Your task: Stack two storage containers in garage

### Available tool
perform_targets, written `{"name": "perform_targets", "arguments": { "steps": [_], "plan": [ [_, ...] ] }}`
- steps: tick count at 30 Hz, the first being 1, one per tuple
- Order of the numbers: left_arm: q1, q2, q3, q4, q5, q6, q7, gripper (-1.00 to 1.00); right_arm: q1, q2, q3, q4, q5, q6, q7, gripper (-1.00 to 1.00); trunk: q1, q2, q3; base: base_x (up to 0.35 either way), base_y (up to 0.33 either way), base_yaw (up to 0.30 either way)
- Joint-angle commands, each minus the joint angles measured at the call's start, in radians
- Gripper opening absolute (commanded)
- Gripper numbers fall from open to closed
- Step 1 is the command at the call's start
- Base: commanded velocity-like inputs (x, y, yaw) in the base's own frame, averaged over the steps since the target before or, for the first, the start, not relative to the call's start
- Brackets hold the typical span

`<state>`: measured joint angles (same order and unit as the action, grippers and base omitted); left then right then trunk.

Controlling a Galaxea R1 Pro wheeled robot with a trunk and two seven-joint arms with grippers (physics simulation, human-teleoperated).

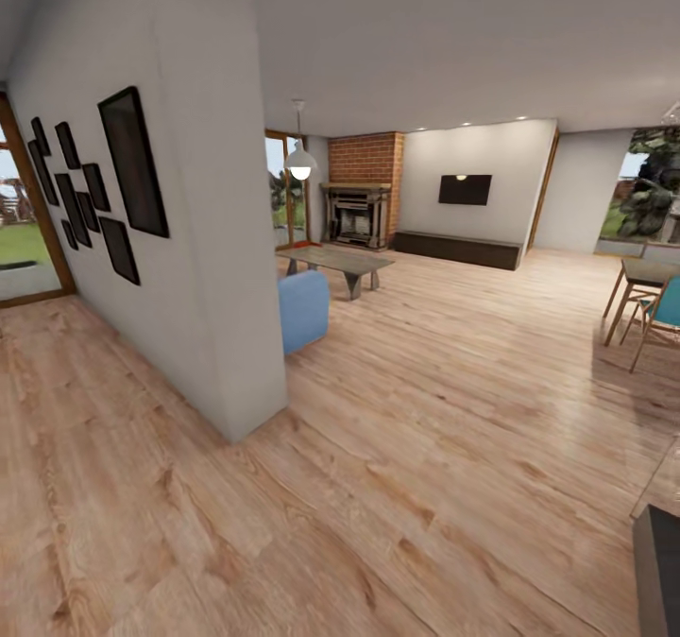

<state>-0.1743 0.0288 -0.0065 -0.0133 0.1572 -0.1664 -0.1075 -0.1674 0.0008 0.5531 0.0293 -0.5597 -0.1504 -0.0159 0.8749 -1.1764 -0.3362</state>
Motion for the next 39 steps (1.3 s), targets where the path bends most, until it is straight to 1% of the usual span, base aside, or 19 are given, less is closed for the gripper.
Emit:
{"name": "perform_targets", "arguments": {
  "steps": [1,21,23,33,39],
  "plan": [
    [-0.001,0.001,-0.001,0.001,0.010,-0.002,-0.006,1.00,-0.001,0.001,0.008,0.003,-0.006,-0.005,0.000,1.00,0.001,-0.001,-0.001,0.322,0.000,-0.246],
    [-0.001,0.000,-0.003,0.002,0.010,-0.001,-0.006,1.00,-0.001,0.001,0.008,0.003,-0.006,-0.004,0.000,1.00,0.001,-0.001,-0.001,0.322,0.000,-0.246],
    [-0.001,0.000,-0.003,0.003,0.010,0.013,-0.006,1.00,-0.001,0.001,0.008,0.003,-0.006,-0.004,0.000,1.00,0.001,-0.001,-0.001,0.322,0.000,-0.246],
    [-0.001,-0.001,-0.003,0.003,0.009,0.022,-0.005,1.00,-0.001,0.001,0.008,0.003,-0.006,-0.004,-0.001,1.00,0.001,-0.001,-0.001,0.322,0.000,-0.246],
    [-0.001,-0.001,-0.003,0.001,0.008,0.040,-0.003,1.00,-0.001,0.001,0.008,0.003,-0.006,-0.005,0.000,1.00,0.001,-0.001,-0.001,0.322,0.000,-0.246]
  ]
}}
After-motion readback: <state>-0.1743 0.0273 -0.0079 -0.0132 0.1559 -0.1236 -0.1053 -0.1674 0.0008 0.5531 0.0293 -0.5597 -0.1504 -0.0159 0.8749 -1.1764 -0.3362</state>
